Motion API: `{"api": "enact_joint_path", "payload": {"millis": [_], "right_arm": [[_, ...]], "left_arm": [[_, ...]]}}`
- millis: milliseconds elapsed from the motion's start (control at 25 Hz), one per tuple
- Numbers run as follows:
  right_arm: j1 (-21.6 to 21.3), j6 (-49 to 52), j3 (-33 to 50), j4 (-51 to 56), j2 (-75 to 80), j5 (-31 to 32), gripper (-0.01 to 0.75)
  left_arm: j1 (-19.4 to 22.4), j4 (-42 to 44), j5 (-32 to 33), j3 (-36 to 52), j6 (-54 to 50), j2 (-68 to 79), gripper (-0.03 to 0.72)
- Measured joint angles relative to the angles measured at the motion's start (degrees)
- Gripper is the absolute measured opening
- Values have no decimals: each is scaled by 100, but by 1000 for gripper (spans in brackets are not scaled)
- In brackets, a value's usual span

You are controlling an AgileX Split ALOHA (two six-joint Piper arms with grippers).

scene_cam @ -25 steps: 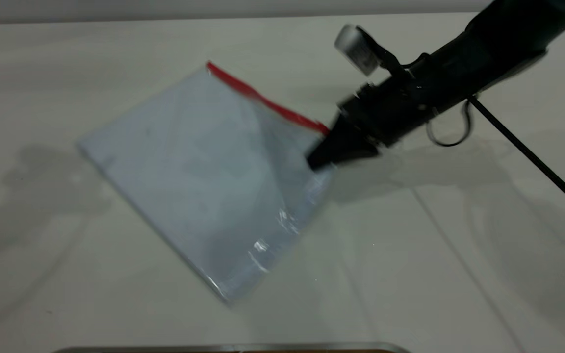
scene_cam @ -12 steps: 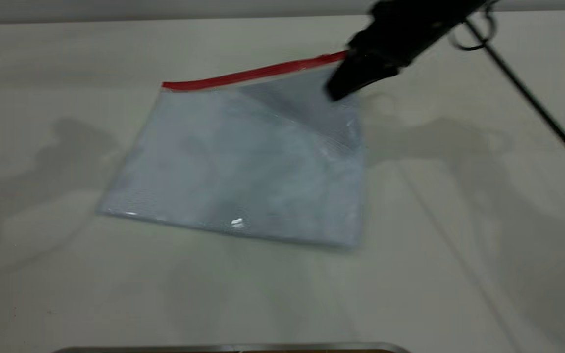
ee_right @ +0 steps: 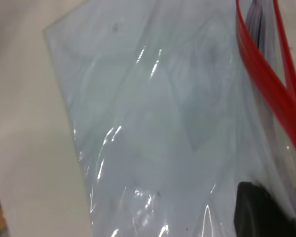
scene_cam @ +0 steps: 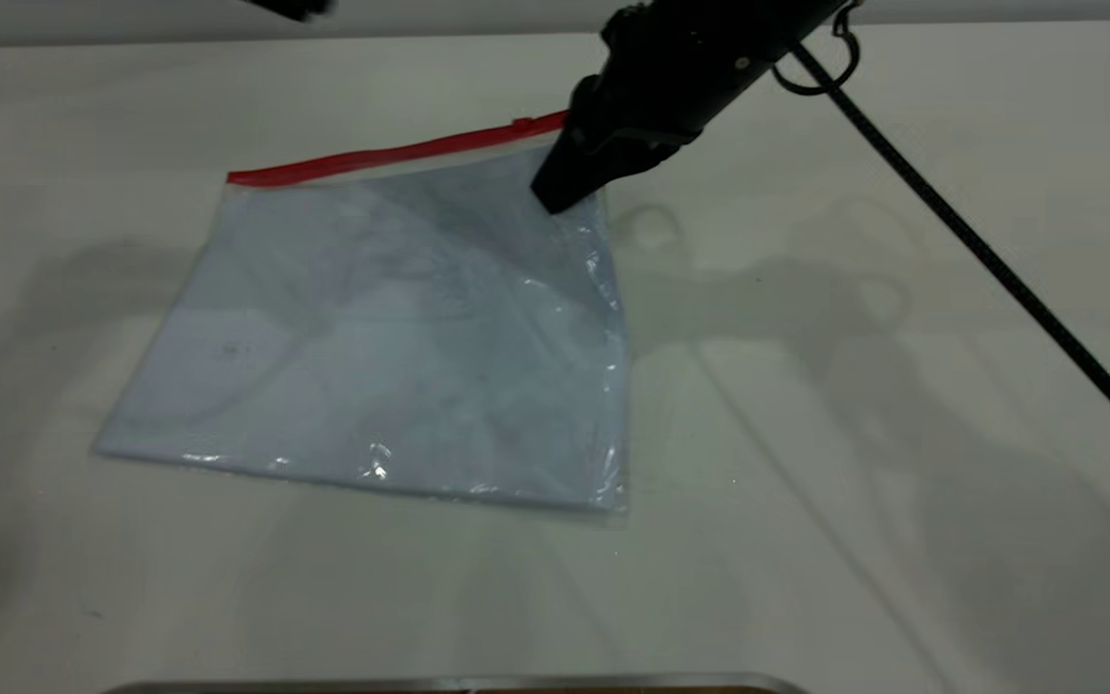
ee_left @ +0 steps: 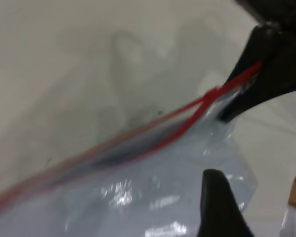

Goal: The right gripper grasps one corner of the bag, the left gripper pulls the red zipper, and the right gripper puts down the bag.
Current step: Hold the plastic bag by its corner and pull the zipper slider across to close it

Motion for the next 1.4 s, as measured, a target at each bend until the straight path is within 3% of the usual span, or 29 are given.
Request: {"api": "enact_joint_path", "payload": {"millis": [280, 480, 920, 1400], "right_arm": [[43, -39, 0, 85, -73, 462, 33], [43, -76, 0, 96, -78, 546, 33], [43, -190, 0, 102, -78, 578, 33], [43, -195, -36, 182, -78, 656, 33]], "left_arm": [[-502, 29, 412, -988, 303, 888, 468], [-673, 50, 543, -1178, 303, 1239, 468], [-744, 67, 595, -1197, 303, 1372, 463], [-748, 67, 595, -1197, 303, 1372, 346]]}}
